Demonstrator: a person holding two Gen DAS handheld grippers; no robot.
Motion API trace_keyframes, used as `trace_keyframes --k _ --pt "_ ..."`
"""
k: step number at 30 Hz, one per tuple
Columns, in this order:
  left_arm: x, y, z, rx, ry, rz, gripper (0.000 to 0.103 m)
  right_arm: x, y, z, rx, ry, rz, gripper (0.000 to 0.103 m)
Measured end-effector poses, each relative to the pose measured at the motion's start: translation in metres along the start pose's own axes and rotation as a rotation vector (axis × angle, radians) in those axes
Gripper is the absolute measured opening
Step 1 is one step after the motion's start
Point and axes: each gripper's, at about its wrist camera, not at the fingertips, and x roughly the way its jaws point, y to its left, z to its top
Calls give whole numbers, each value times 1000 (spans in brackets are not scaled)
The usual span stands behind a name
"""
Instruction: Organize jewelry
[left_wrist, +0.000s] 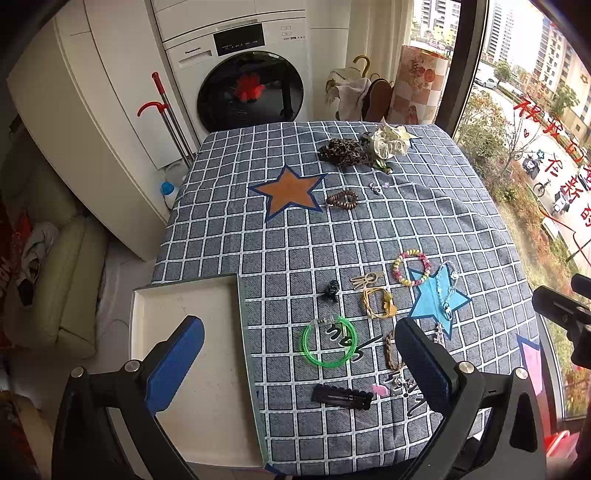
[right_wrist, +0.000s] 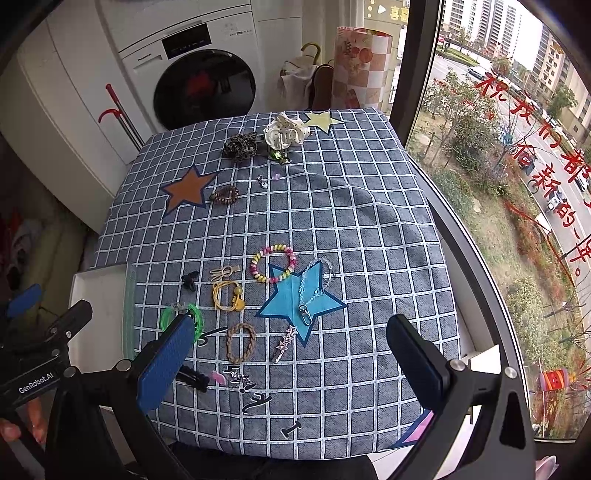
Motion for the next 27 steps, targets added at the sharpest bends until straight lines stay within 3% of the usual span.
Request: trace_keyframes --k 7,20,21,26,27 --pt "45 7 -2 -29 109 -46 103 31 -12 -1 46 91 13 103" --pt "149 -19 11 59 212 -77 103 144 -42 -11 152 322 -18 103" --pt "155 -22 12 67 211 -80 99 153 -43 -10 161 330 -20 103" --pt "188 -28 17 76 236 -96 99 196 -43 -3 174 364 -32 103" --pt "193 -28 17 78 240 -96 93 202 -42 -3 174 364 -33 102"
